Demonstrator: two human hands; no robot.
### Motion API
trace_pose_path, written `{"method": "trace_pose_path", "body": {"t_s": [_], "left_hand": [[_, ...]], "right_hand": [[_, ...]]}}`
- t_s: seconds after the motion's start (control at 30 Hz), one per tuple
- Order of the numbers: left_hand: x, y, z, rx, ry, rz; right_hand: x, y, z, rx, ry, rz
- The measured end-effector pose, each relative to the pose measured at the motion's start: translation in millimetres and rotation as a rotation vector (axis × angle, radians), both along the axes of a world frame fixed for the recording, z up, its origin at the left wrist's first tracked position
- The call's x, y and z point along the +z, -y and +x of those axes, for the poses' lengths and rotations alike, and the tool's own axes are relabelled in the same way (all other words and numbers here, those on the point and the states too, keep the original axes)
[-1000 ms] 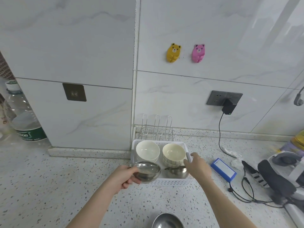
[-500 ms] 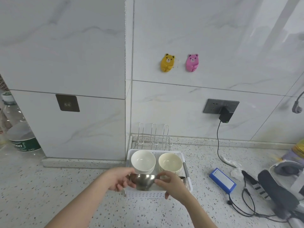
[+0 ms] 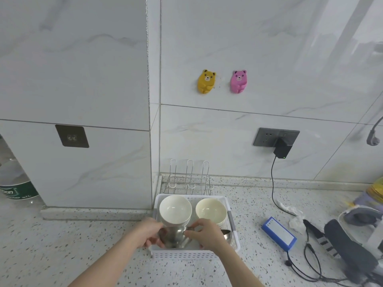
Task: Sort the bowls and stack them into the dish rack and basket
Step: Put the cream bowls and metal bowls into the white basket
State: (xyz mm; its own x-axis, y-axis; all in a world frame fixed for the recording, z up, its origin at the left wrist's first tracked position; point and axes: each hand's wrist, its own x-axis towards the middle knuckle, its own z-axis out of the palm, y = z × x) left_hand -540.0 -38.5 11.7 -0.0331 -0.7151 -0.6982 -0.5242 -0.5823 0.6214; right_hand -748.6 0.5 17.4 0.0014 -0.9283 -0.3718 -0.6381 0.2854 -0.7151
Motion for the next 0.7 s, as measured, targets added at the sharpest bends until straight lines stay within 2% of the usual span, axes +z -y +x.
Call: {"method": "trace_pose_path", "body": {"t_s": [0.2,0.5,0.7], "left_hand": [[-2,-3,-2,-0.059,0.057,-0.059],[-4,-31,1,-0.115,0.127,-0.308],[-7,-69,4,-0.075,0.175,-0.523]], "right_hand": [[-9,-8,13,0.014,-0.139,-0.018],[-16,-22,18,0.053,-0.102,-0.014],[-18,-56,4,-0.054,-0.023,-0.097]]}}
